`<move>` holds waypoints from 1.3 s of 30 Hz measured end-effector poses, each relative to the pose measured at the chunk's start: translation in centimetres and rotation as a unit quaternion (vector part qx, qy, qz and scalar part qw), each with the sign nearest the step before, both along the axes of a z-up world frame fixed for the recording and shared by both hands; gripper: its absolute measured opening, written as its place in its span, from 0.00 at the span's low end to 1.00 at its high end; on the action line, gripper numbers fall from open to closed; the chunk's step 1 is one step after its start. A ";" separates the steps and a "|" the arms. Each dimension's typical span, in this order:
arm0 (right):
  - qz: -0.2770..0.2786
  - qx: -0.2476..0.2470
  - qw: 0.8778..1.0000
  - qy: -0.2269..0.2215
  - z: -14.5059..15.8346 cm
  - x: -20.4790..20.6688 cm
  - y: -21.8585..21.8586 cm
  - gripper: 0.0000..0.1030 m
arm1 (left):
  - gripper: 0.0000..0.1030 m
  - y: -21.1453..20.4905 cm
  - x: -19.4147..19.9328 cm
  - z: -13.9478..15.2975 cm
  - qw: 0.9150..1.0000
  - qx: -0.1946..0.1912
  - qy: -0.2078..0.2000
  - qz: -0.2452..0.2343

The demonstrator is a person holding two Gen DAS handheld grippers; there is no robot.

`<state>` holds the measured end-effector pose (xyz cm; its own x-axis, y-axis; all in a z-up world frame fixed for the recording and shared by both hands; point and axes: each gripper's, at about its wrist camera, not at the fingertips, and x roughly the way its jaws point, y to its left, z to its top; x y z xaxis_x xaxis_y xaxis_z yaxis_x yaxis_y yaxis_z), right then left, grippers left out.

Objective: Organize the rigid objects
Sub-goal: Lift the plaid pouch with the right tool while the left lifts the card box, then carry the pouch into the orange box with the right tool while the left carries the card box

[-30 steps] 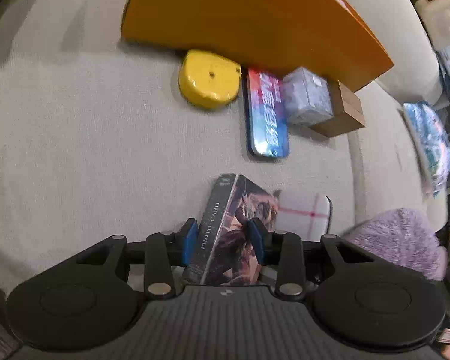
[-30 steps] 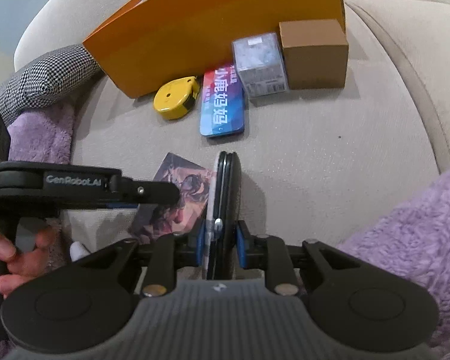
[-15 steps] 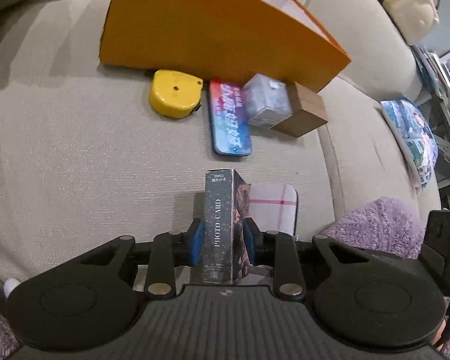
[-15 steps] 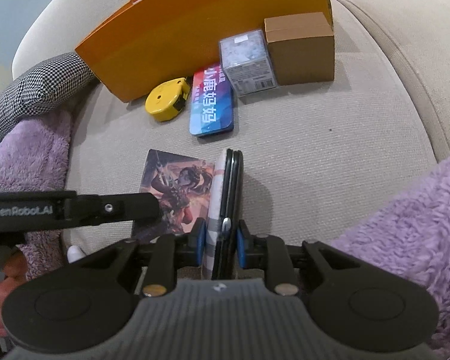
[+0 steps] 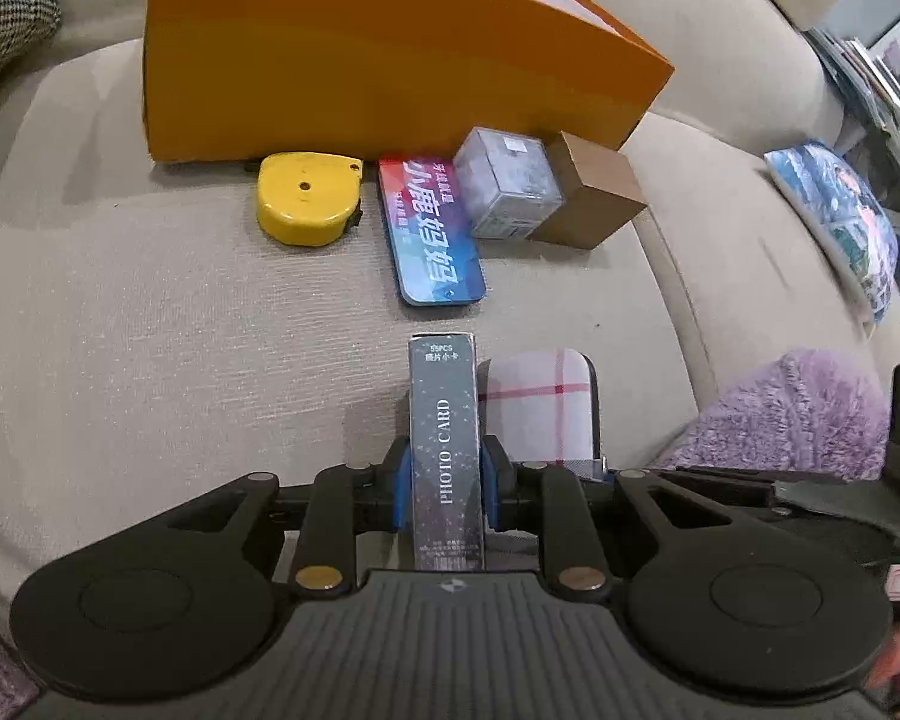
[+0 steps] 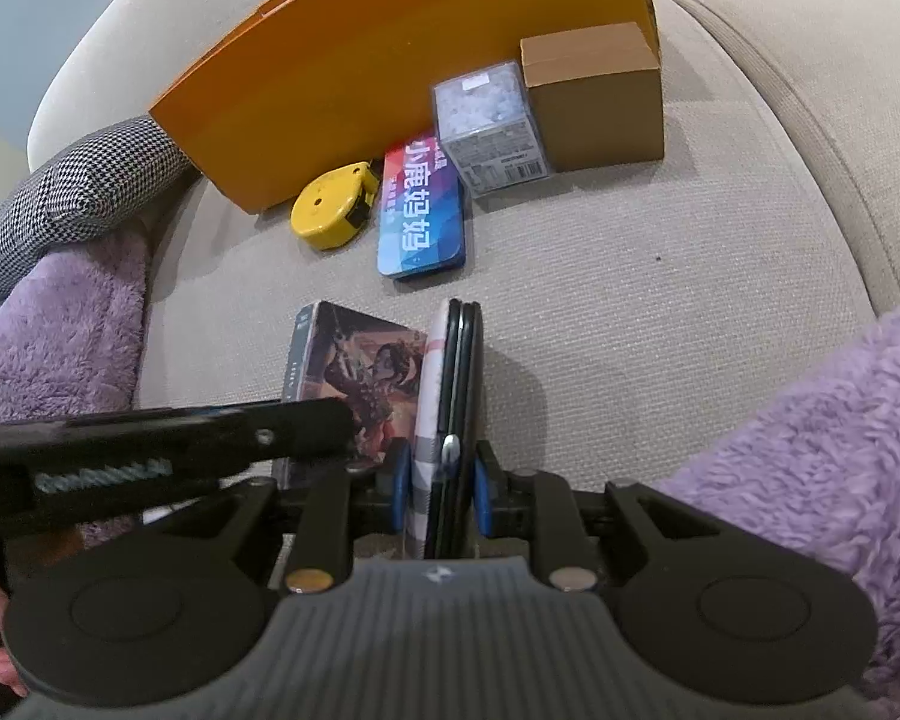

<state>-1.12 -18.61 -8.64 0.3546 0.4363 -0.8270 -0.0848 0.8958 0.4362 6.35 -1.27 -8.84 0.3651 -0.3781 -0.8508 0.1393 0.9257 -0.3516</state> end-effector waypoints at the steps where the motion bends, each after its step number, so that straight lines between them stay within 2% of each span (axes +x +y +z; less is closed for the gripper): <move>1: -0.003 0.005 1.000 0.002 0.0 0.0 -0.2 0.22 | 0.25 0.1 0.0 -0.1 1.000 -0.002 -0.002 0.000; 10: -0.009 0.021 1.000 -0.002 0.2 0.1 -0.7 0.23 | 0.25 0.1 0.4 -1.2 1.000 -0.011 0.001 0.001; 15: -0.002 0.011 1.000 -0.010 0.4 0.4 -0.2 0.20 | 0.24 0.3 0.2 -0.7 1.000 -0.011 -0.008 0.003; 17: 0.010 -0.001 1.000 -0.016 0.9 0.5 0.2 0.19 | 0.24 0.2 0.0 -0.2 1.000 -0.001 -0.016 -0.001; 24: 0.066 -0.057 0.995 -0.053 4.8 2.3 1.1 0.19 | 0.24 1.2 0.7 2.8 1.000 -0.016 -0.017 0.007; 30: 0.147 -0.116 0.976 -0.108 9.8 4.8 1.6 0.19 | 0.24 1.8 3.3 7.6 0.999 -0.030 -0.045 -0.004; 36: 0.221 -0.144 0.951 -0.160 15.5 8.8 2.4 0.19 | 0.24 2.4 7.6 13.1 0.995 -0.038 -0.083 -0.029; 39: 0.255 -0.164 0.934 -0.191 18.1 11.3 2.9 0.19 | 0.24 2.7 10.5 15.1 0.994 -0.036 -0.100 -0.037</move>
